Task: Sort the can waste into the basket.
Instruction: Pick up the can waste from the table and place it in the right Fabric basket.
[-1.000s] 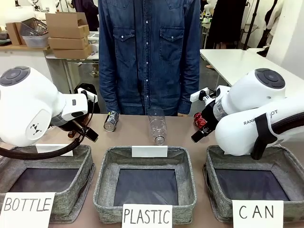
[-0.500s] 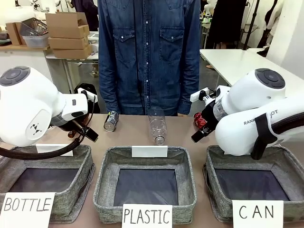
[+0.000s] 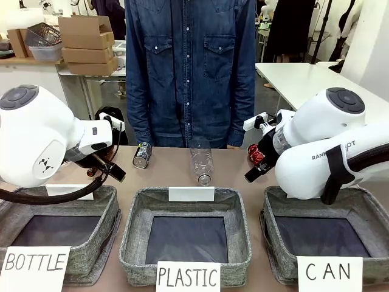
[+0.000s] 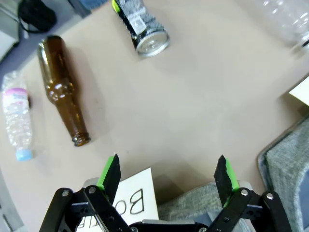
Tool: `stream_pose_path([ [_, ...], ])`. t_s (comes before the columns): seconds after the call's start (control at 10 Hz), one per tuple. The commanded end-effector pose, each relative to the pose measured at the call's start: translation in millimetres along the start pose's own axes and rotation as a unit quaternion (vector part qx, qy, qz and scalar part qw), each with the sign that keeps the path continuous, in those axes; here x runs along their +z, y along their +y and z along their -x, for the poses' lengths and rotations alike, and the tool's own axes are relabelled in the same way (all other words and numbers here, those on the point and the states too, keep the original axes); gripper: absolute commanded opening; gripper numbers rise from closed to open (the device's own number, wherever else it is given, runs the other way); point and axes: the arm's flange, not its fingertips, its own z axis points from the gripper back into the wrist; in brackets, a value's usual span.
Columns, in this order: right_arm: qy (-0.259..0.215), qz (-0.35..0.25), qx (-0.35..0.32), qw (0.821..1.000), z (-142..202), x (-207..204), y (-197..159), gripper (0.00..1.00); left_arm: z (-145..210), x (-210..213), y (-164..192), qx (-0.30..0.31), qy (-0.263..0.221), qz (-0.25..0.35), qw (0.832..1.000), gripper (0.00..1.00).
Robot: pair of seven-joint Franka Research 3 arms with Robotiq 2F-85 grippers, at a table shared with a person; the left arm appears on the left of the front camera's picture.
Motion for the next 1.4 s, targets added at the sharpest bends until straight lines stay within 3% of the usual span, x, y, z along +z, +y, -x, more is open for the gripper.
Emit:
stream_pose_path([
  [0.0, 0.012, -0.024, -0.029, 0.999, -8.4, 62.8, -7.8, 1.00, -11.0, 86.0, 1.6, 0.023, 0.033, 0.018, 0.999, 1.00],
  [0.1, 0.019, -0.052, -0.030, 0.998, -3.3, 117.8, -12.2, 1.00, -9.4, 149.6, -8.2, 0.010, 0.026, 0.015, 0.999, 1.00],
  [0.3, -0.020, -0.081, 0.017, 0.996, 26.2, 205.7, 3.4, 1.00, 13.9, 236.8, -27.7, -0.033, -0.048, 0.033, 0.998, 1.00],
  [0.4, -0.054, -0.056, 0.020, 0.997, 47.6, 236.4, 14.6, 1.00, 31.4, 259.6, -39.0, -0.060, -0.068, 0.033, 0.995, 1.00],
  [0.5, -0.099, -0.003, 0.000, 0.995, 63.2, 248.8, 19.6, 1.00, 38.9, 262.1, -51.4, -0.088, -0.076, -0.023, 0.993, 1.00],
  [0.6, -0.024, -0.064, 0.003, 0.998, 7.2, 208.2, 5.7, 1.00, 9.6, 243.8, -31.5, -0.033, -0.042, 0.020, 0.998, 1.00],
  [0.7, -0.024, -0.064, 0.003, 0.998, 7.2, 208.2, 5.7, 1.00, 9.6, 243.8, -31.5, -0.033, -0.042, 0.020, 0.998, 1.00],
  [0.8, -0.066, -0.042, 0.009, 0.997, 24.6, 265.2, 11.8, 1.00, 26.5, 286.3, -46.9, -0.058, -0.069, 0.005, 0.996, 1.00],
  [0.9, -0.050, -0.111, 0.007, 0.993, 10.7, 248.6, 16.8, 1.00, 13.4, 261.5, -58.5, -0.131, -0.015, 0.190, 0.973, 1.00],
  [1.0, -0.034, -0.204, -0.042, 0.977, 10.2, 244.3, 1.9, 1.00, 11.3, 254.5, -42.9, -0.105, 0.012, 0.314, 0.944, 1.00],
  [1.1, -0.023, -0.311, -0.115, 0.943, 14.0, 242.7, -19.6, 1.00, 16.8, 247.8, -18.2, -0.047, 0.028, 0.394, 0.917, 1.00],
  [1.2, -0.020, -0.387, -0.218, 0.896, 22.7, 238.7, -48.3, 1.00, 31.0, 234.9, 10.7, 0.028, 0.039, 0.463, 0.885, 1.00],
  [1.3, -0.016, -0.413, -0.301, 0.860, 32.5, 235.4, -71.3, 1.00, 48.5, 217.3, 32.1, 0.089, 0.035, 0.525, 0.846, 1.00],
])
